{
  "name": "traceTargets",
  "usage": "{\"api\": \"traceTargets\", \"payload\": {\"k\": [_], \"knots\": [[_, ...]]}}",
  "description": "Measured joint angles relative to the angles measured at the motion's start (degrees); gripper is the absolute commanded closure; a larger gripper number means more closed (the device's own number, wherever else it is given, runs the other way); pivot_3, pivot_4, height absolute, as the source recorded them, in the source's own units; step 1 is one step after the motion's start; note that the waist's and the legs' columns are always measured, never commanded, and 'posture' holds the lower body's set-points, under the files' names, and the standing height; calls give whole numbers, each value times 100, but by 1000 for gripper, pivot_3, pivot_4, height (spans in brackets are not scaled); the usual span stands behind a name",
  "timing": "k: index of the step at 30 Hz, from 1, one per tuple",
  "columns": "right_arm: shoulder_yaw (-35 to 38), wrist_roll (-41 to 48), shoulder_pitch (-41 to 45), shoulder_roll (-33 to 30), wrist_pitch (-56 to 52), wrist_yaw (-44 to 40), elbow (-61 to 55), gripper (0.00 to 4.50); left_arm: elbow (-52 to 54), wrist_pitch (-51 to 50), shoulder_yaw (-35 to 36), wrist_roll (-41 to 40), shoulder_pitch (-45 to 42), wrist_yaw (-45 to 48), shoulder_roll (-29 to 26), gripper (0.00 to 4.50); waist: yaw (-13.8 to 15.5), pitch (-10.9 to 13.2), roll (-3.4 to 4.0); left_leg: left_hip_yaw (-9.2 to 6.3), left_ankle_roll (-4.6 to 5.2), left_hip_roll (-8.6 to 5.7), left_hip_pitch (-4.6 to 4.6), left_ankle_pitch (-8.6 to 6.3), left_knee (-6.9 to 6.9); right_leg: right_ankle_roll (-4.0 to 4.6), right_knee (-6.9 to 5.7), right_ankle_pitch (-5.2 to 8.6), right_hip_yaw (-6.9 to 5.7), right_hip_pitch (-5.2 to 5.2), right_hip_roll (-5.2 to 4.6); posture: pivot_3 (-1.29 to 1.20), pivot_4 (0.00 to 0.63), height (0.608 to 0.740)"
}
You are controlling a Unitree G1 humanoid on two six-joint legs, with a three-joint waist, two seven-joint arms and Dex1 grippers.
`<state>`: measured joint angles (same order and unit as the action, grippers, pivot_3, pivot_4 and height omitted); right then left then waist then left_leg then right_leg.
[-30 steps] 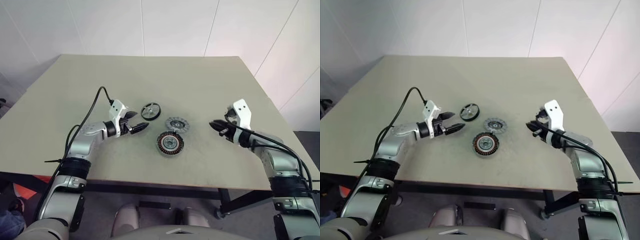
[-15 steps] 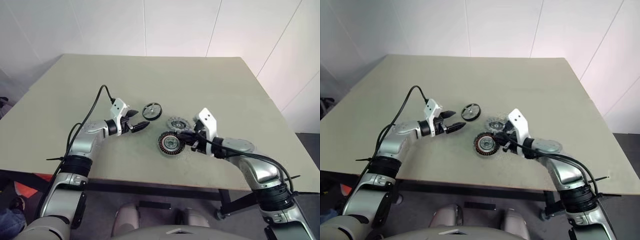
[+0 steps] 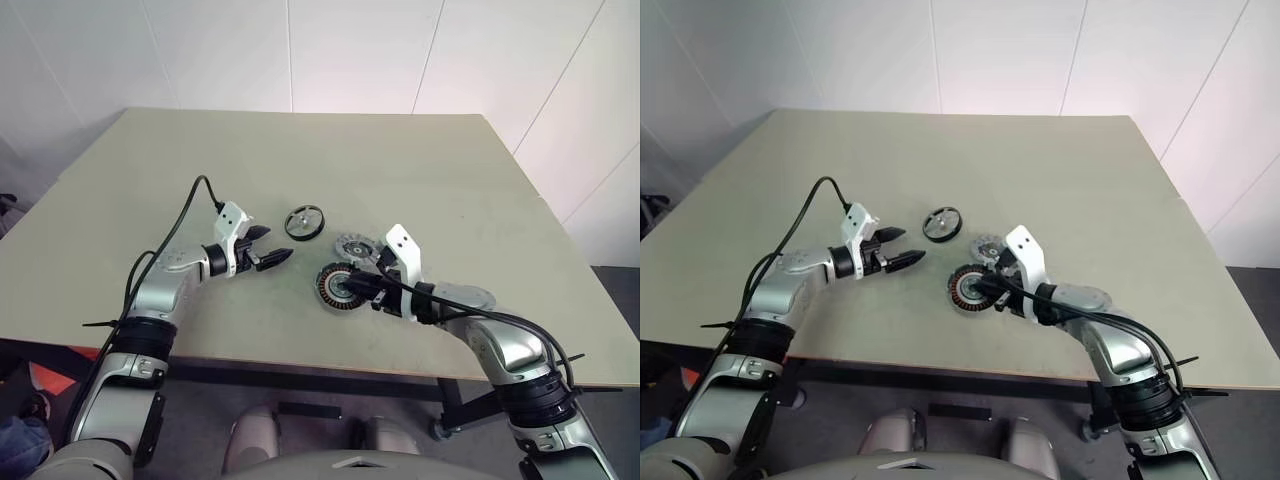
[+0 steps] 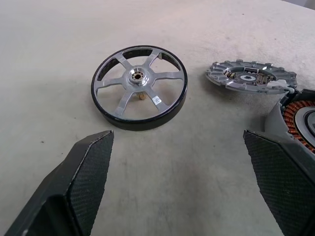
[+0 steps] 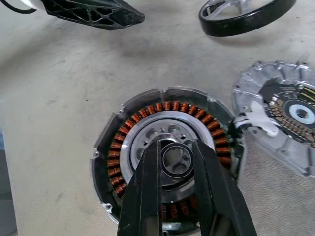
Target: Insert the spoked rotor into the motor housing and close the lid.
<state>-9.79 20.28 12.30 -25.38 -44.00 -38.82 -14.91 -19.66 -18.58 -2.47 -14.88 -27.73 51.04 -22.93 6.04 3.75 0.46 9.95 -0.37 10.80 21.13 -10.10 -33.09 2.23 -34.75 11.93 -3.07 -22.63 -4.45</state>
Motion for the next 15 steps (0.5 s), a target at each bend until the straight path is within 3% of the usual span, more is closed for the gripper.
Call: {"api": "traceTargets", "payload": {"k": [14, 15], "knots": [[-108, 18, 17, 143, -40, 18, -3, 3944, 190, -134, 20, -23, 148, -68, -73, 18, -12, 0, 0, 0, -2, 0, -3, 1, 0, 0, -1, 0, 0, 1, 0, 0, 0, 740], [-114, 17, 22, 142, -40, 14, -2, 3594, 191, -136, 21, -23, 156, -74, -73, 18, -12, 0, 0, 0, -2, 0, -2, 1, 0, 0, -1, 0, 0, 1, 0, 0, 0, 740]]}}
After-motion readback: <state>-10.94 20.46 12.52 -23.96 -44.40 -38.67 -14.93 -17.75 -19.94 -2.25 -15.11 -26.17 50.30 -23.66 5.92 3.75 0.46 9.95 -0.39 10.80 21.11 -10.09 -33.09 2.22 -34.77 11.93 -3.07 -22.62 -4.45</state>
